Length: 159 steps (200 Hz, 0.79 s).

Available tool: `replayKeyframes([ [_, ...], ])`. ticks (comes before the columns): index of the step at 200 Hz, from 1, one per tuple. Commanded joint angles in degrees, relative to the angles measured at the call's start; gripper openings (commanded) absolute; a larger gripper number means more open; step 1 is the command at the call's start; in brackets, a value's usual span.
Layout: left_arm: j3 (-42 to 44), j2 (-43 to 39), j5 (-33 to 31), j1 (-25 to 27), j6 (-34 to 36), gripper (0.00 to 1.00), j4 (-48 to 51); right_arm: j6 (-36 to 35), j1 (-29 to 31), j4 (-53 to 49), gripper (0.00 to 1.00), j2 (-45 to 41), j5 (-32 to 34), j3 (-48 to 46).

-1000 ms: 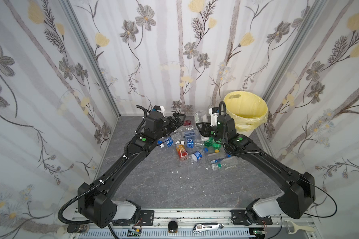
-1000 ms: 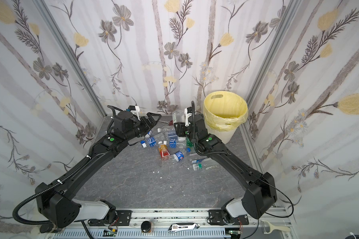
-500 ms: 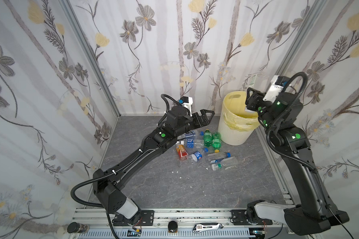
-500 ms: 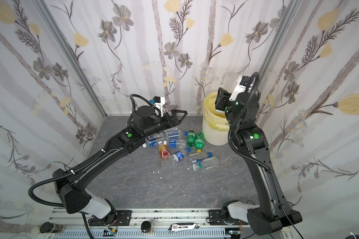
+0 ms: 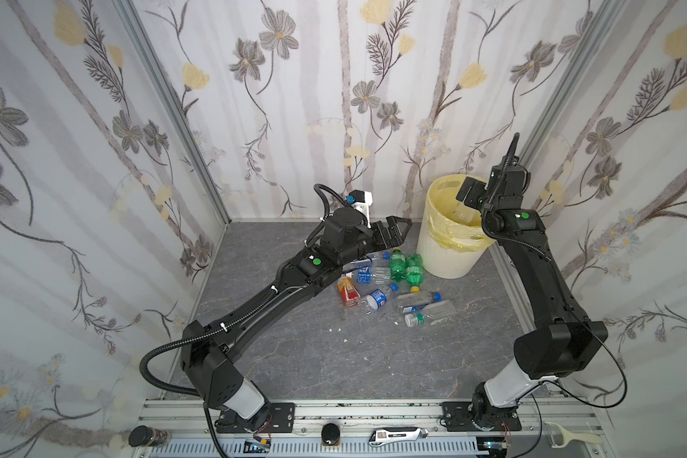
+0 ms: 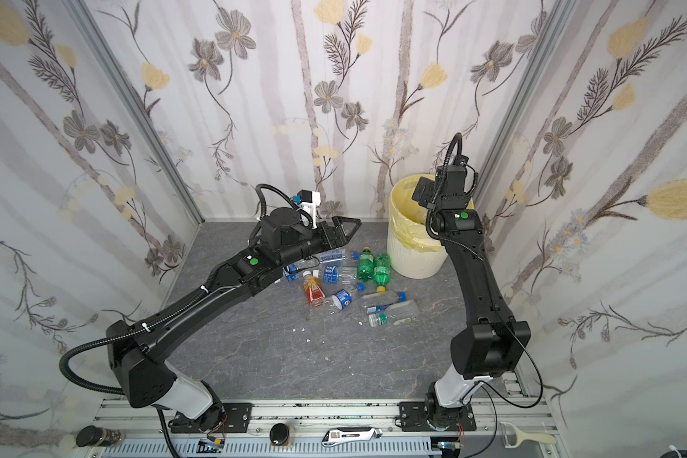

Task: Throw the plastic bottles in the bin
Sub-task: 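Carry the clear flat bottle with the right gripper over the bin and release it, then lower the right gripper onto the green-capped clear flat bottle near the pile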

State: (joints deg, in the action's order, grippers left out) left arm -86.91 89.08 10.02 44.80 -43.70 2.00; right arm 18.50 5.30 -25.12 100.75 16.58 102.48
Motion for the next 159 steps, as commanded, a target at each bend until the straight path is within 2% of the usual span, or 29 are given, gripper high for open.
replayKeyframes([
  [1,0.6,0.0,-1.0,0.0,0.2,1.00,-1.6,0.4,0.1,6.2,1.00,-5.2,-1.3,-3.3],
  [46,-0.3,2.9,0.7,0.4,-0.9,1.00,-1.8,0.5,0.2,6.5,1.00,-9.0,-2.6,-7.0],
  [76,-0.2,4.1,1.1,0.8,-0.8,1.00,-1.8,1.5,0.4,8.1,1.00,-15.0,-4.5,-12.6],
  [159,6.5,2.0,0.9,2.1,2.1,1.00,-1.8,4.2,6.5,12.1,1.00,-29.8,-1.3,-39.1],
])
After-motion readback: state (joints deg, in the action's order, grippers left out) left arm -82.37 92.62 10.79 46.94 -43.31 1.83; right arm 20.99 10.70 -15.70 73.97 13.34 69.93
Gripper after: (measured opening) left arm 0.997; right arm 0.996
